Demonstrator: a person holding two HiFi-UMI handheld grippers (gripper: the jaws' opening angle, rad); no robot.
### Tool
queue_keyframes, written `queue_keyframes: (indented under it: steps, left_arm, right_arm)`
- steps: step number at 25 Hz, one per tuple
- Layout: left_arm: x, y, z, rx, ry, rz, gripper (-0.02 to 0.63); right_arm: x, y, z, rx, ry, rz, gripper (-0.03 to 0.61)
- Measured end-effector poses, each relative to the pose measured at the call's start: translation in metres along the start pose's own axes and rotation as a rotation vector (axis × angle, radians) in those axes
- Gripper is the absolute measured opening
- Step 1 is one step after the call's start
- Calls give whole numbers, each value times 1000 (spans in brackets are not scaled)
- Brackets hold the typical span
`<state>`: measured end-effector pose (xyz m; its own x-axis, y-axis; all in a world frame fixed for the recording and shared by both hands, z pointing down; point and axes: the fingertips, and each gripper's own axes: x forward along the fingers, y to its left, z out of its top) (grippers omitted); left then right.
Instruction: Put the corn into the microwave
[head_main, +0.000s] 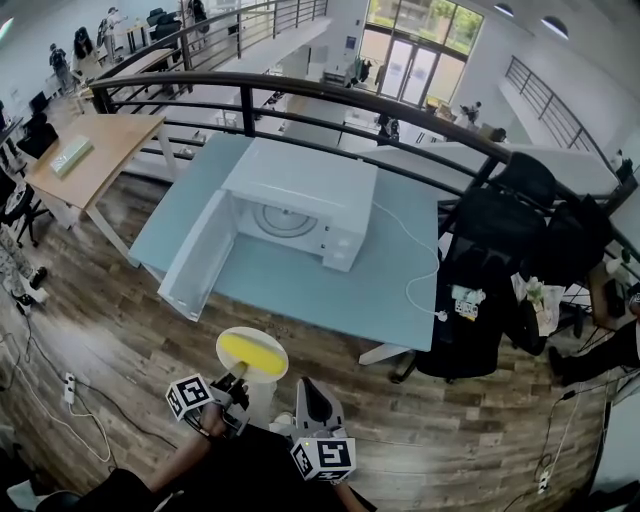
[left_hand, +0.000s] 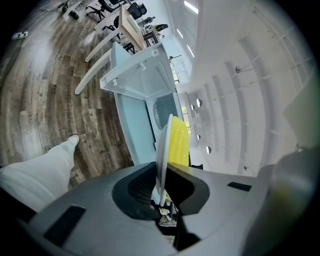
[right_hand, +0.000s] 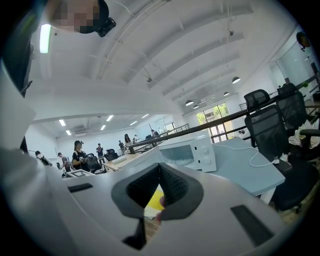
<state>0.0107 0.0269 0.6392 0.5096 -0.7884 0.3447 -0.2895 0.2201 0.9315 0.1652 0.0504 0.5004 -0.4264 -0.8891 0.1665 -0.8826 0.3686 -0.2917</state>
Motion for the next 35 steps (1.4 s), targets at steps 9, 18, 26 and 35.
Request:
queue_keyframes:
  steps: [9, 18, 26, 35]
  left_arm:
    - [22, -6, 3, 10, 16, -16, 29]
    - [46, -1, 20, -10, 4, -3, 29]
    - [74, -10, 35, -17, -1, -3, 29]
    - [106, -22, 57, -23, -4, -4, 29]
  right_arm:
    - [9, -26, 4, 4, -18, -53, 9]
    - [38, -28, 6, -47, 11, -41, 9]
    - [66, -40, 17, -80, 21, -30, 9]
    - [103, -42, 27, -130, 46, 6, 9]
